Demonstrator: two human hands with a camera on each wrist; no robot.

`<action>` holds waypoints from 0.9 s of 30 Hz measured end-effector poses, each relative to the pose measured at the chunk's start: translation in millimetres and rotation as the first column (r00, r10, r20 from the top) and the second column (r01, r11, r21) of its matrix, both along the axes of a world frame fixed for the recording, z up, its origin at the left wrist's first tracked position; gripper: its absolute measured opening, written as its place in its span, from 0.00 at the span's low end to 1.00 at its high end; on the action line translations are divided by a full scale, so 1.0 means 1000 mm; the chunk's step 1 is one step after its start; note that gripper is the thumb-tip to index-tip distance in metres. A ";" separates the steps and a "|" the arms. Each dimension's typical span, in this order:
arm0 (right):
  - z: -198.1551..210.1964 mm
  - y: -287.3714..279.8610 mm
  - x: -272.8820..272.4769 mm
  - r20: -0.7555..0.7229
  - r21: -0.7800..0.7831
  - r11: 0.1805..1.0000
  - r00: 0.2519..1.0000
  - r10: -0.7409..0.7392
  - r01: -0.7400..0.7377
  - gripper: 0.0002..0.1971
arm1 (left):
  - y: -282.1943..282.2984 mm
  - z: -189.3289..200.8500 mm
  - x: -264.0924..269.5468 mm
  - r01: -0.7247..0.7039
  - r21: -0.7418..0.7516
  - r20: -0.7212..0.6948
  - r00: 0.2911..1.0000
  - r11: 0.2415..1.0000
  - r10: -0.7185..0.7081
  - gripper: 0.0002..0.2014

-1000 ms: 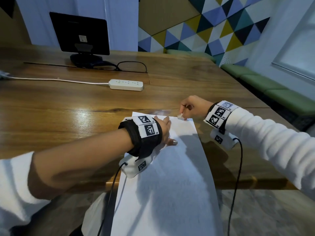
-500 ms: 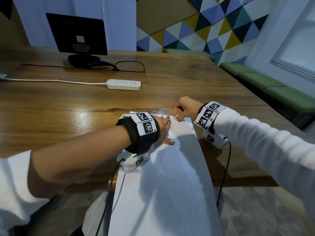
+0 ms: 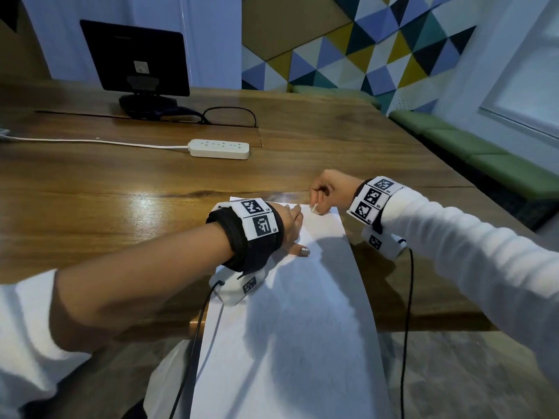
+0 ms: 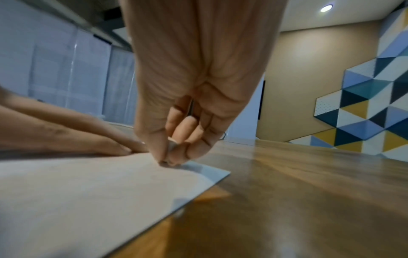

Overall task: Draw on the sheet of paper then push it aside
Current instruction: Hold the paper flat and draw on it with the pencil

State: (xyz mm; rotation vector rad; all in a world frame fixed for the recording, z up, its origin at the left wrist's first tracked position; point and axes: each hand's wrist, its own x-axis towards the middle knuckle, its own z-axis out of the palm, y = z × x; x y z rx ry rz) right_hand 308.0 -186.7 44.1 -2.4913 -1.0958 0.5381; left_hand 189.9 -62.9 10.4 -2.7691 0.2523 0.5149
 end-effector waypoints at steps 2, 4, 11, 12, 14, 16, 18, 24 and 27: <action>-0.003 0.000 -0.001 0.022 0.036 0.999 0.999 -0.029 0.029 0.04 | 0.000 -0.001 0.001 -0.002 -0.010 0.003 1.000 1.000 0.002 0.44; -0.002 -0.005 -0.003 -0.061 -0.006 1.000 0.998 0.028 -0.028 0.04 | 0.000 -0.001 0.000 -0.011 -0.037 -0.011 1.000 0.999 0.011 0.44; -0.001 0.000 0.003 -0.007 0.041 0.999 1.000 -0.021 0.021 0.04 | -0.003 -0.002 0.003 0.004 0.009 0.007 1.000 1.000 -0.004 0.44; -0.001 -0.003 0.002 -0.047 0.014 1.000 0.999 0.010 -0.010 0.04 | -0.003 -0.002 0.002 0.006 0.012 0.009 1.000 1.000 -0.006 0.43; 0.001 -0.007 -0.002 -0.140 -0.050 0.995 0.987 0.079 -0.086 0.05 | -0.002 -0.003 0.002 0.009 0.026 0.021 1.000 1.000 -0.009 0.43; 0.001 -0.007 -0.001 -0.141 -0.040 0.997 0.988 0.061 -0.067 0.05 | -0.002 -0.005 0.002 0.005 0.021 0.034 0.999 1.000 -0.006 0.44; -0.001 -0.002 0.002 -0.066 0.025 1.000 0.998 0.002 0.000 0.05 | -0.005 -0.004 0.000 -0.002 0.026 0.020 1.000 1.000 0.001 0.43; -0.002 -0.009 -0.004 -0.141 -0.029 0.997 0.988 0.069 -0.073 0.05 | -0.005 0.002 0.003 0.009 0.021 -0.025 1.000 1.000 -0.009 0.42; 0.000 -0.005 -0.001 -0.072 -0.016 0.999 0.996 0.049 -0.050 0.05 | -0.009 0.003 0.001 0.030 0.075 -0.023 0.999 0.997 -0.029 0.43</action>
